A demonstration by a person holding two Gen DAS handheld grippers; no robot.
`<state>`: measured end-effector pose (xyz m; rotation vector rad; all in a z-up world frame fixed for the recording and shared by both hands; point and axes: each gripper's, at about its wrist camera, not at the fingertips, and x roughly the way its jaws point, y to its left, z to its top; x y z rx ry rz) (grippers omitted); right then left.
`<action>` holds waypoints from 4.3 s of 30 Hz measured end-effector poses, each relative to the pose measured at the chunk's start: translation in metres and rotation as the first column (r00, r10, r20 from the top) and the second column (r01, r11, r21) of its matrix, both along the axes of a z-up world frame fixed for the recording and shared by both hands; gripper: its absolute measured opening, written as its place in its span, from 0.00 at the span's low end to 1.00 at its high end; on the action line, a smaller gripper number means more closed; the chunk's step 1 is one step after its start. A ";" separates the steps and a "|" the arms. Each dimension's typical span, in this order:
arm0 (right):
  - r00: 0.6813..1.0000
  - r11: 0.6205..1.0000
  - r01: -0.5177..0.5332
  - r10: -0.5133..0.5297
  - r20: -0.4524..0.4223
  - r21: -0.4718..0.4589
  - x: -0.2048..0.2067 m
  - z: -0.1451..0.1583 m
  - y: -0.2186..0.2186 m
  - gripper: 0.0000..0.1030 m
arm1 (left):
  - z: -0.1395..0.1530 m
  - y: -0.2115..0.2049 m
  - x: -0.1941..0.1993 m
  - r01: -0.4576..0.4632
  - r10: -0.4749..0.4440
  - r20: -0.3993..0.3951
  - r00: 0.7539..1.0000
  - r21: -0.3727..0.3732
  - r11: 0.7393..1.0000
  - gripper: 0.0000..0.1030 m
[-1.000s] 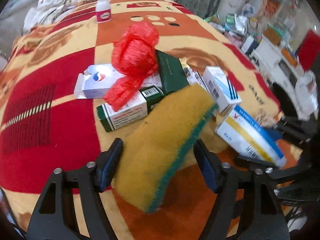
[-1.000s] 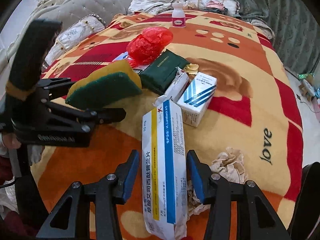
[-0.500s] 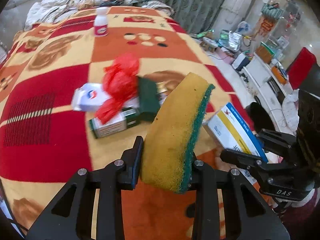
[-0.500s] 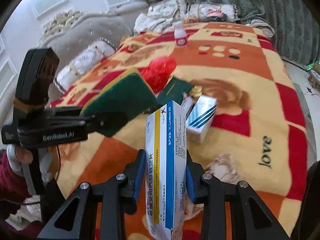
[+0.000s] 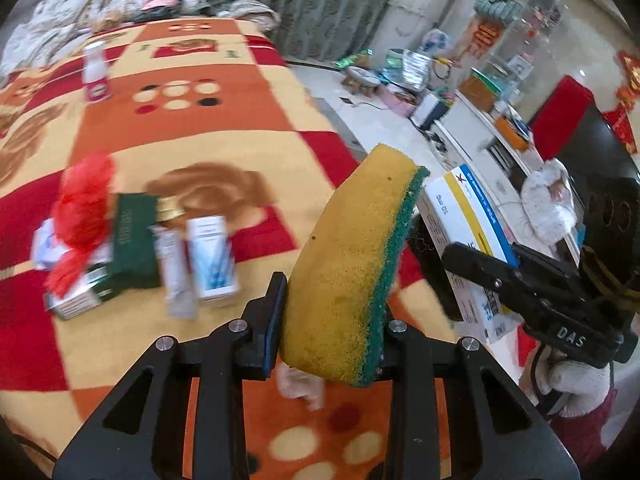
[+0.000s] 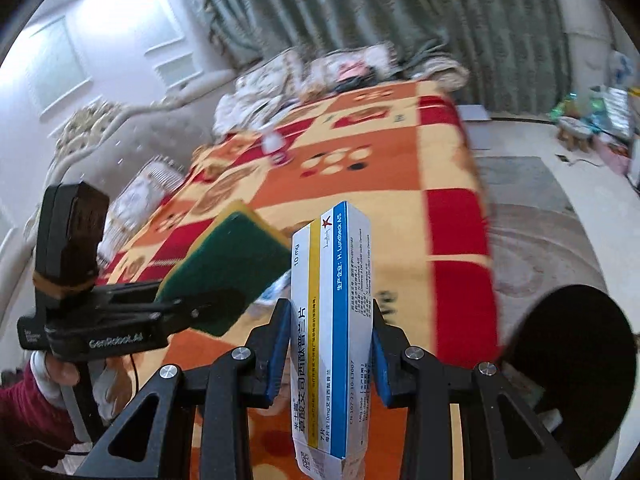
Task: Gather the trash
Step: 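Carry the sponge and medicine box over the black bin, then open both tools to drop the sponge and medicine box into the bin, then move both open tools back over the remaining items on the bed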
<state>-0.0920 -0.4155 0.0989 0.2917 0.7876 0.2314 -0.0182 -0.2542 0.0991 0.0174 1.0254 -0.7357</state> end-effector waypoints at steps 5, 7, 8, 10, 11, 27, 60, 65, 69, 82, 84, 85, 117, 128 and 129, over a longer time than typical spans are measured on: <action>0.994 0.994 0.106 -0.106 -0.012 -0.014 -0.017 -0.005 -0.044 0.33 | -0.007 -0.053 -0.008 0.066 -0.066 -0.024 0.998 0.005 0.998 0.28; 0.988 0.989 0.150 -0.150 -0.026 -0.017 -0.024 -0.009 -0.063 0.33 | -0.010 -0.071 -0.012 0.088 -0.087 -0.028 0.996 0.012 0.996 0.28; 0.984 0.985 0.172 -0.172 -0.033 -0.022 -0.027 -0.012 -0.072 0.33 | -0.012 -0.079 -0.015 0.098 -0.097 -0.029 0.995 0.015 0.995 0.28; 0.977 0.978 0.206 -0.207 -0.045 -0.025 -0.033 -0.016 -0.088 0.33 | -0.016 -0.098 -0.019 0.117 -0.117 -0.030 0.993 0.026 0.993 0.28; 0.972 0.974 0.226 -0.227 -0.053 -0.026 -0.037 -0.019 -0.099 0.33 | -0.018 -0.107 -0.021 0.127 -0.126 -0.027 0.992 0.034 0.991 0.28; 0.918 0.928 0.371 -0.373 -0.138 -0.043 -0.062 -0.059 -0.171 0.33 | -0.046 -0.176 -0.037 0.189 -0.183 -0.072 0.981 0.086 0.978 0.28; 0.887 0.904 0.424 -0.427 -0.176 -0.060 -0.064 -0.071 -0.178 0.44 | -0.032 -0.174 -0.046 0.148 -0.146 -0.086 0.986 0.017 0.989 0.56; 0.899 0.913 0.401 -0.407 -0.161 -0.068 -0.062 -0.062 -0.164 0.44 | -0.025 -0.160 -0.049 0.132 -0.131 -0.050 0.990 0.028 0.991 0.56; 0.910 0.922 0.379 -0.388 -0.149 -0.082 -0.058 -0.055 -0.149 0.46 | -0.019 -0.147 -0.049 0.111 -0.111 -0.020 0.994 0.040 0.993 0.56; 0.947 0.950 0.291 -0.303 -0.104 -0.114 -0.041 -0.036 -0.089 0.51 | -0.010 -0.084 -0.039 -0.001 -0.002 0.054 0.999 0.051 0.999 0.56; 0.953 0.954 0.275 -0.288 -0.100 -0.121 -0.037 -0.035 -0.079 0.52 | -0.009 -0.075 -0.036 -0.017 0.014 0.067 0.998 0.053 0.998 0.56; 0.955 0.956 0.266 -0.278 -0.097 -0.123 -0.035 -0.034 -0.073 0.52 | -0.008 -0.070 -0.035 -0.026 0.022 0.074 0.997 0.054 0.998 0.56; 0.996 0.986 0.034 -0.047 -0.076 -0.162 0.009 -0.028 0.056 0.63 | -0.029 0.107 -0.004 -0.329 0.306 0.186 0.934 0.109 0.938 0.56; 0.986 0.990 -0.049 0.026 -0.166 -0.135 0.017 -0.062 0.081 0.65 | -0.042 0.154 0.022 -0.407 0.396 0.116 0.911 0.107 0.907 0.56; 0.984 0.990 -0.057 0.034 -0.173 -0.131 0.019 -0.066 0.084 0.65 | -0.042 0.157 0.025 -0.415 0.404 0.114 0.908 0.102 0.904 0.56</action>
